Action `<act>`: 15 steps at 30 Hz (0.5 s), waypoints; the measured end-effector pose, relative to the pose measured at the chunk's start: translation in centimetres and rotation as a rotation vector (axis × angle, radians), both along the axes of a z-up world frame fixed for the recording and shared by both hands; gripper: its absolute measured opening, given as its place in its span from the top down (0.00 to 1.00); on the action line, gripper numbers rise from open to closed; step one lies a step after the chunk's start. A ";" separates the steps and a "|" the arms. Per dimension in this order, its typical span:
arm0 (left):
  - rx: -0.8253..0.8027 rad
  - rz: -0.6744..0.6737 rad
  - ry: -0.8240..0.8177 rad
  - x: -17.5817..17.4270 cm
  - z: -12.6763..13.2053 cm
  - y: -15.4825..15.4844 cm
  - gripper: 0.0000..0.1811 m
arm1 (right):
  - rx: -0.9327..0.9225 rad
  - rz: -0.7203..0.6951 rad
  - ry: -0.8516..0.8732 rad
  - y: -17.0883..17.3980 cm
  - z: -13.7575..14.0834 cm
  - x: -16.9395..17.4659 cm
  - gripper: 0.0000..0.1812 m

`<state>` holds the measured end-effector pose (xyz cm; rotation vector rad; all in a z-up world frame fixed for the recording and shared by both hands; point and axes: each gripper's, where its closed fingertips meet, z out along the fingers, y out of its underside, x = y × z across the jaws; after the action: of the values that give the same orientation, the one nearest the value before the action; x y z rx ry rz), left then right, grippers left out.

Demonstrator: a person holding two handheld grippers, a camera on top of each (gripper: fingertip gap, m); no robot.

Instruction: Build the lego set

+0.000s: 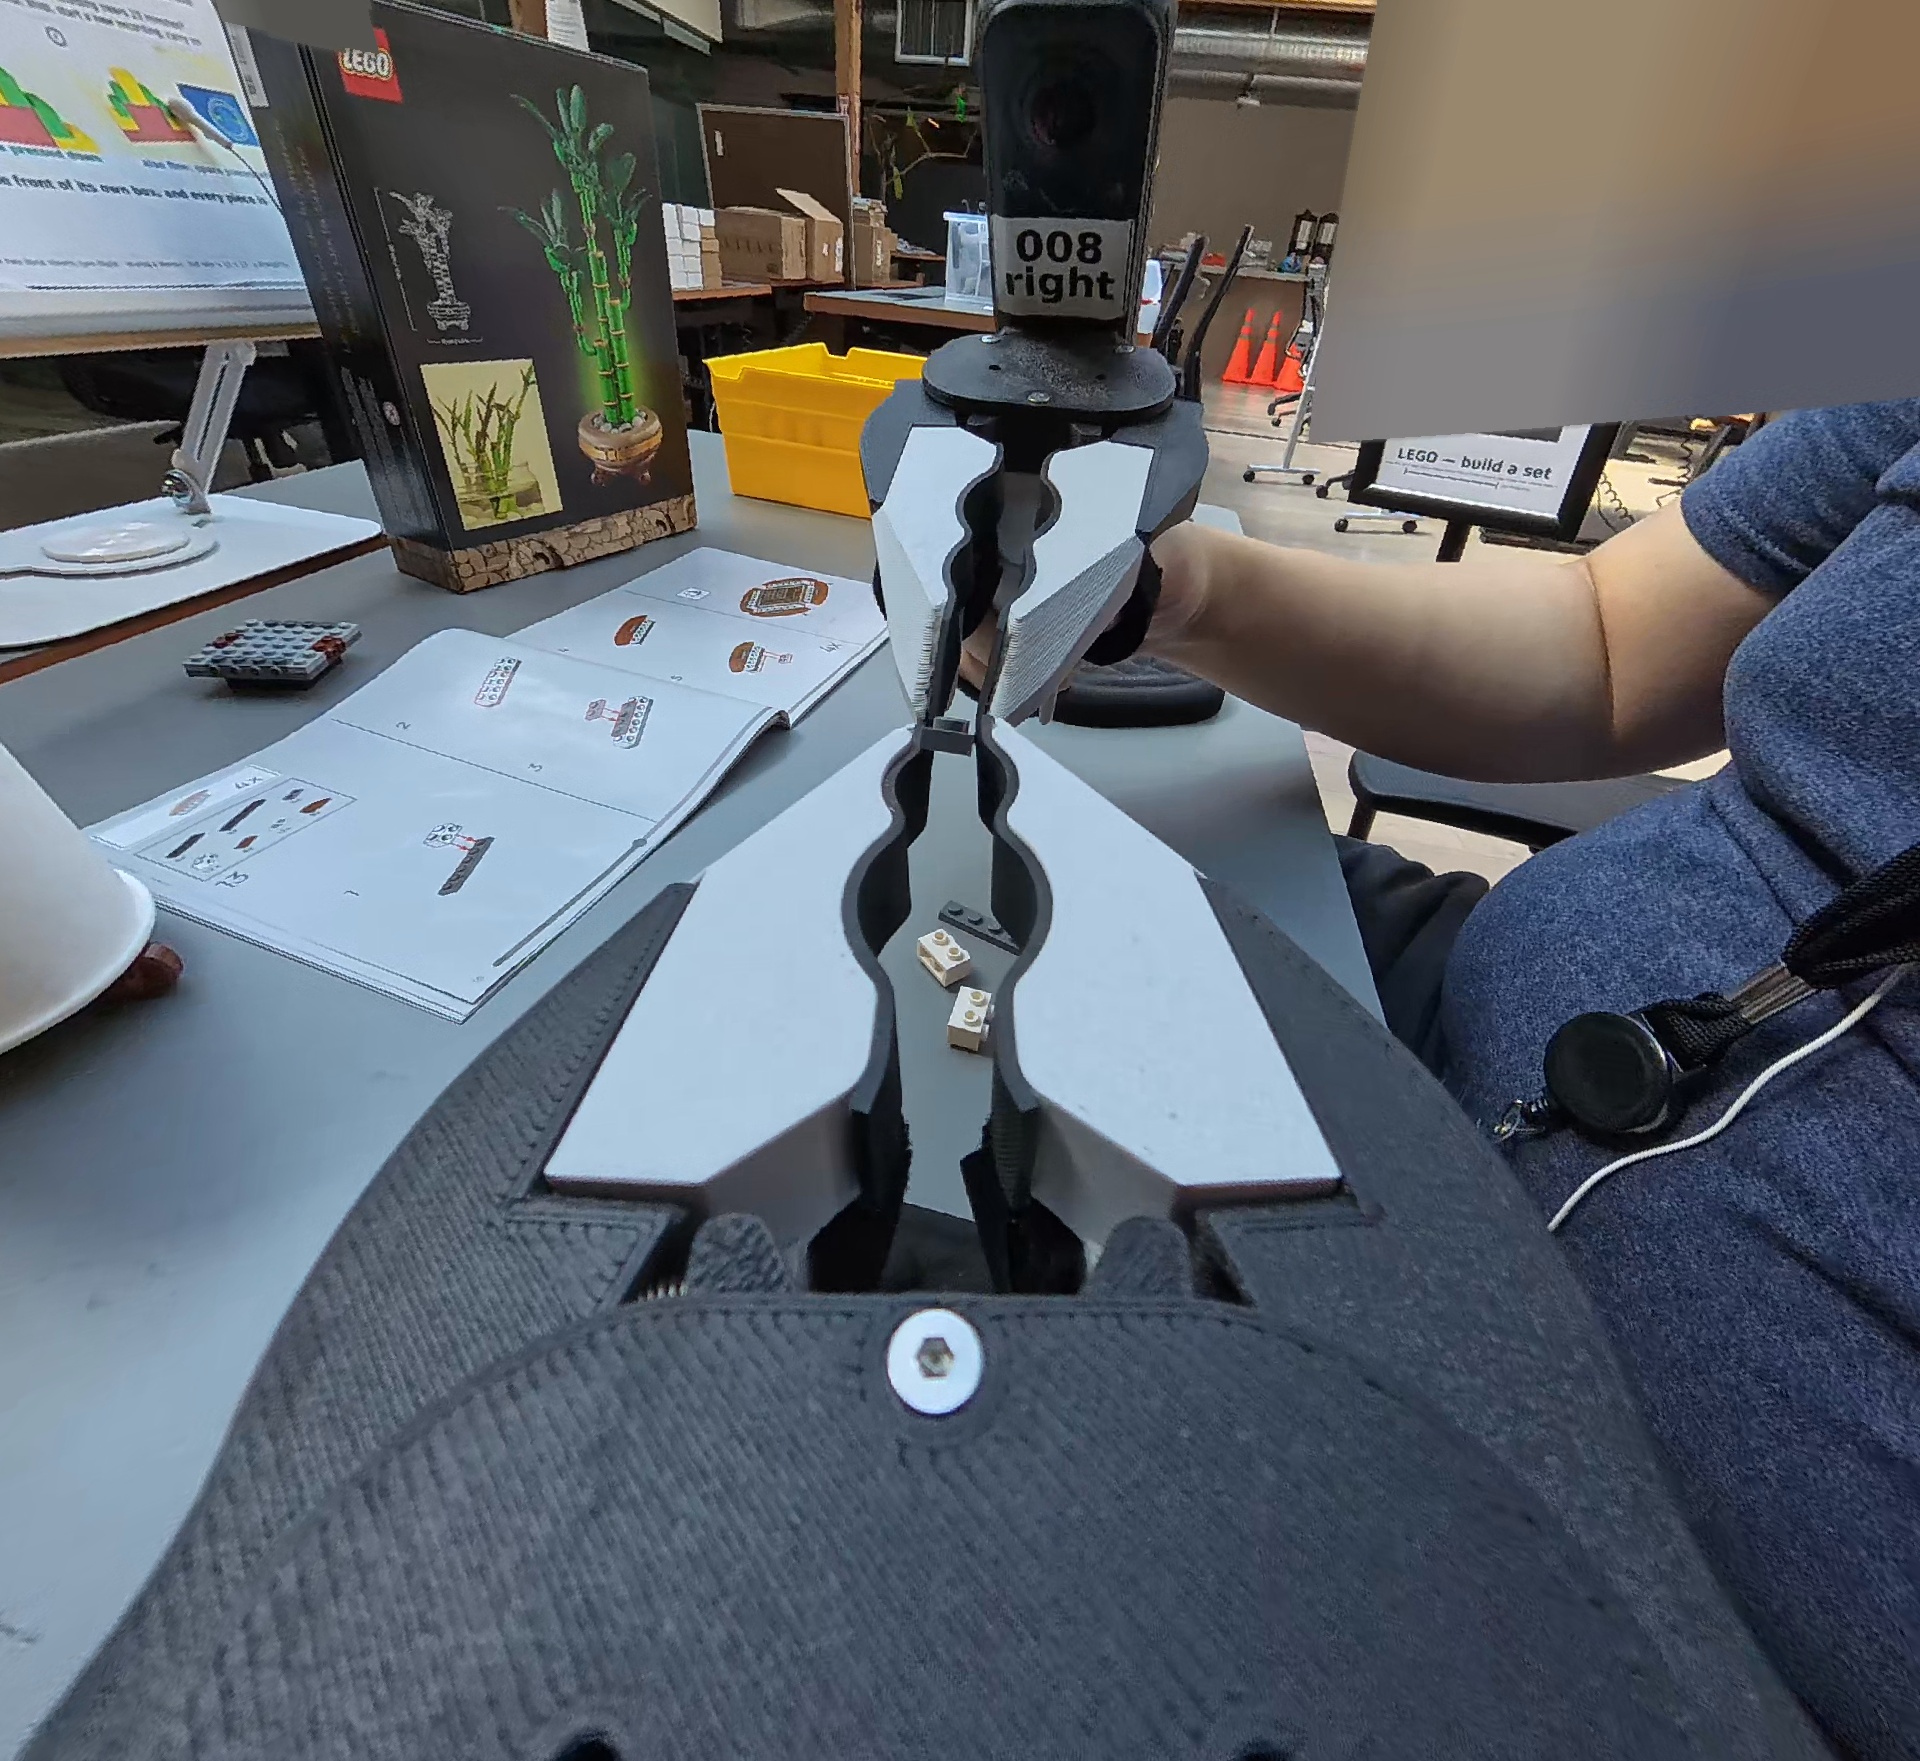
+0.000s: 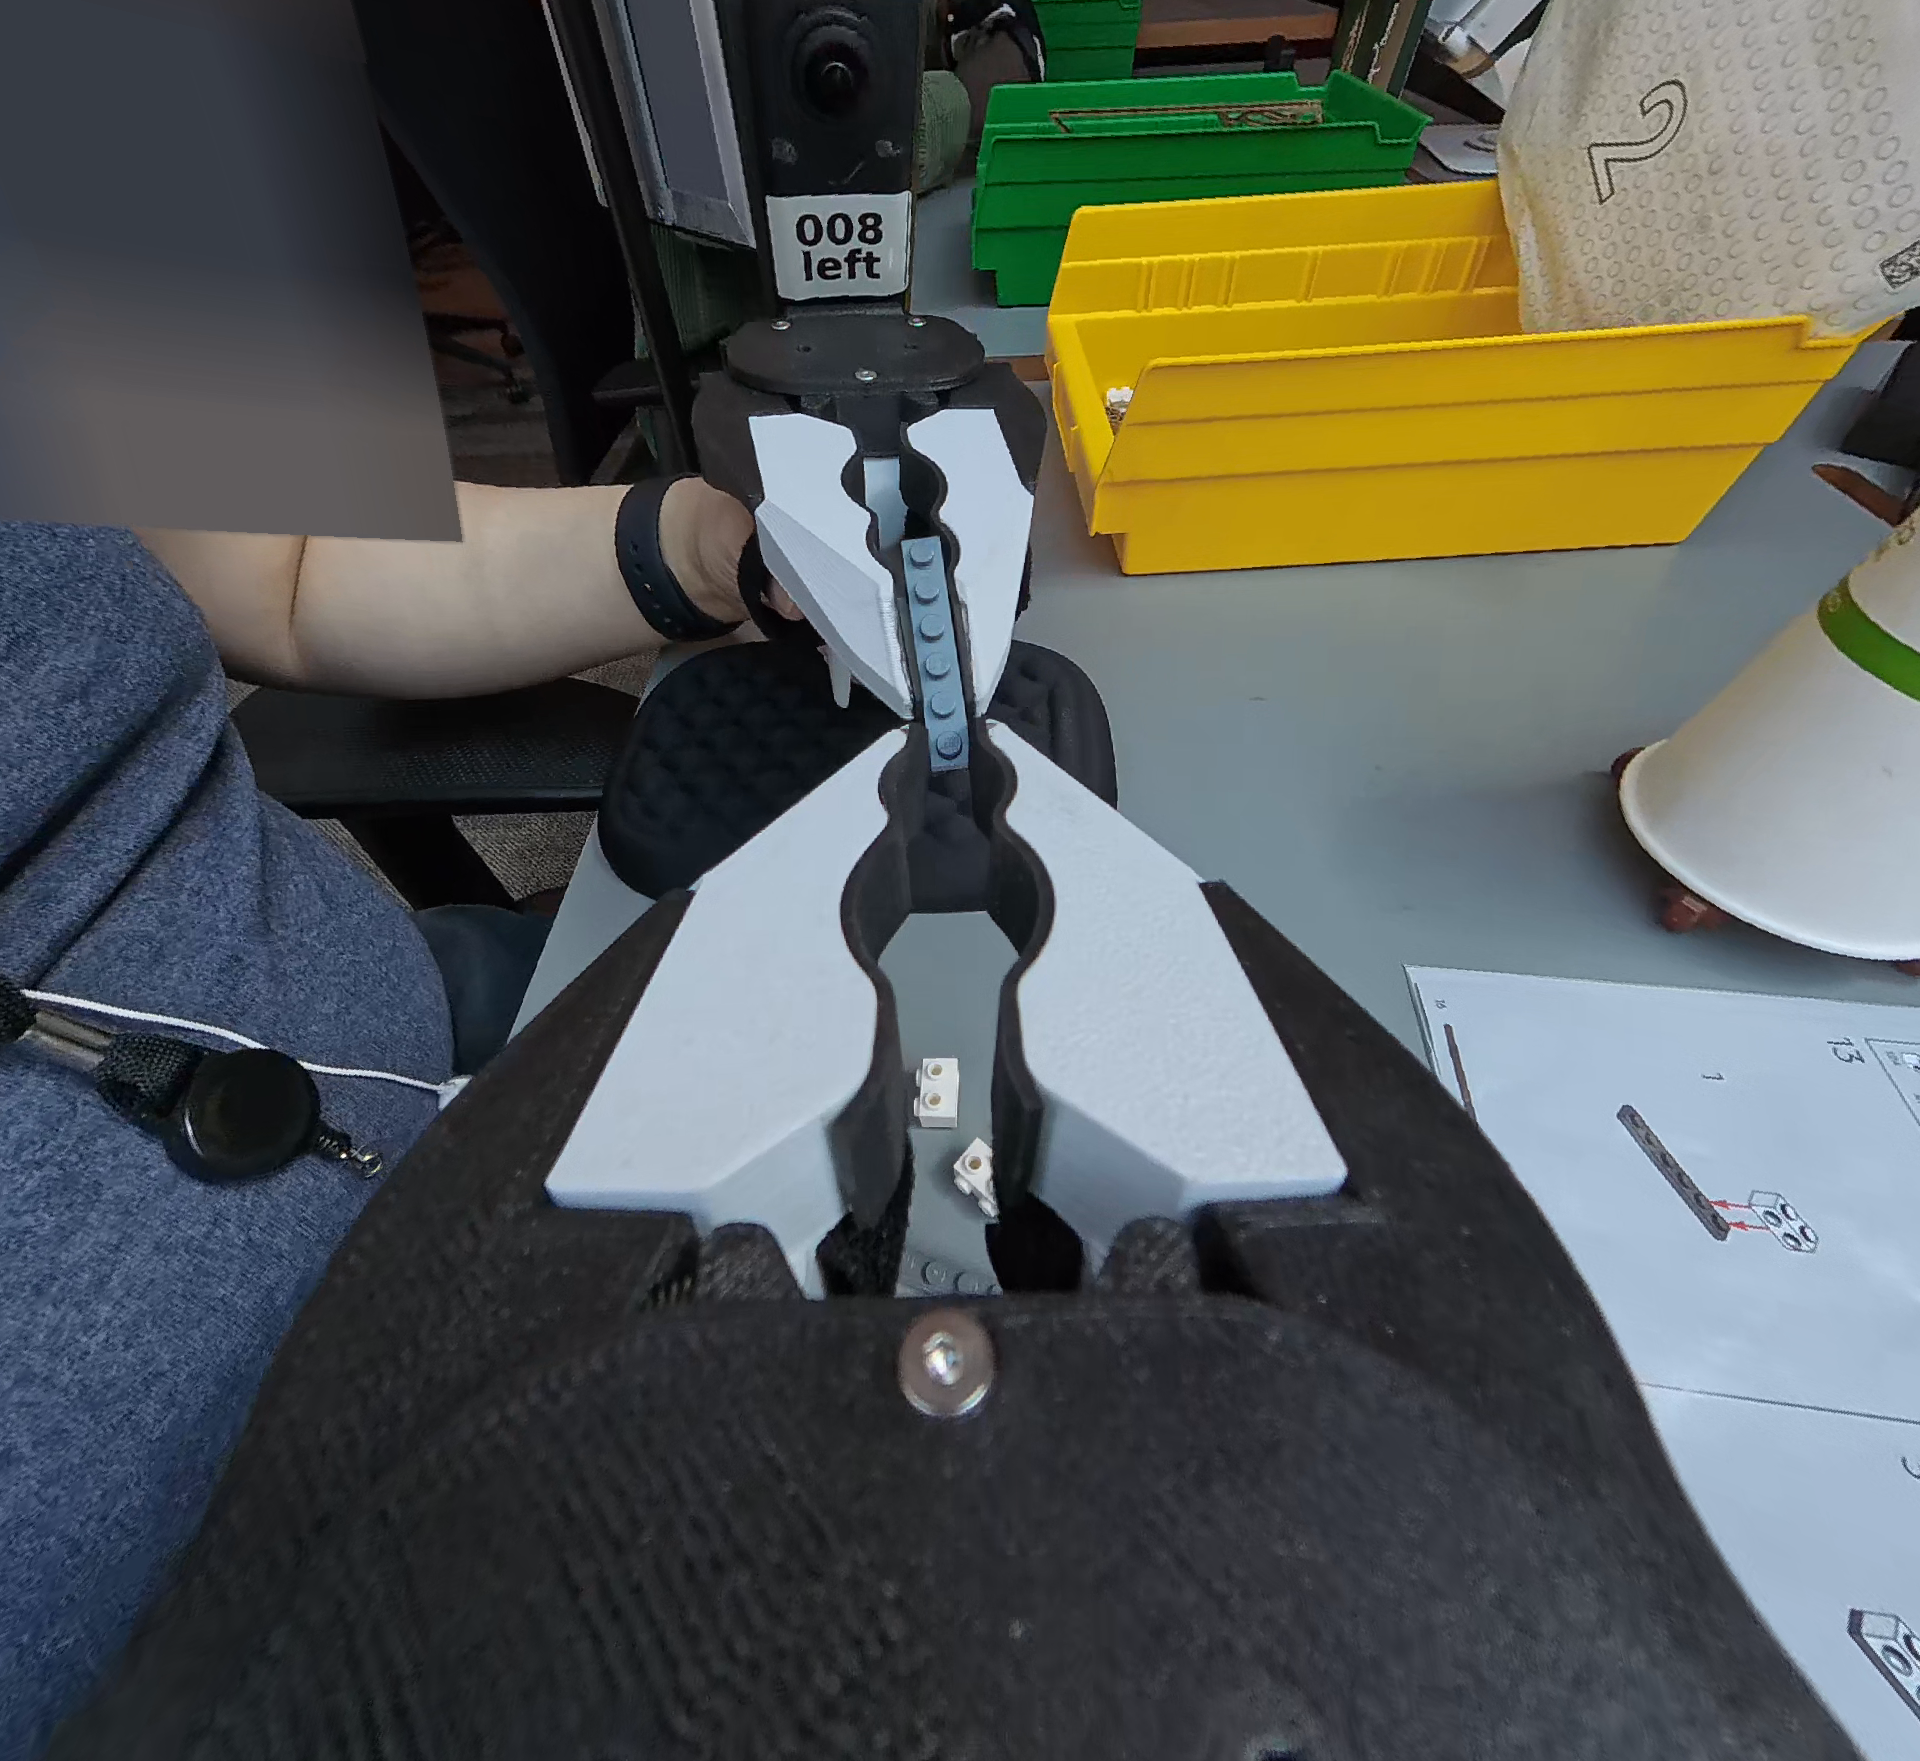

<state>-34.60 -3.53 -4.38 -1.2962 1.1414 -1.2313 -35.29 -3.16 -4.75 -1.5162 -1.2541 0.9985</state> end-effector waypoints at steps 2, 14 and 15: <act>0.009 0.007 -0.015 -0.1 0.2 -0.1 0.97 | 0.001 0.002 0.010 -0.1 0.3 -0.2 0.96; -0.012 0.029 -0.089 -0.9 1.1 -0.3 0.96 | -0.012 -0.004 0.054 -0.4 1.0 -0.7 0.97; -0.014 0.030 -0.091 -1.0 1.1 -0.3 0.96 | -0.010 -0.005 0.051 -0.4 1.1 -0.7 0.97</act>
<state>-35.56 -3.84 -3.23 -1.2505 1.0467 -1.2647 -35.97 -3.55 -3.70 -1.4915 -1.2101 1.0352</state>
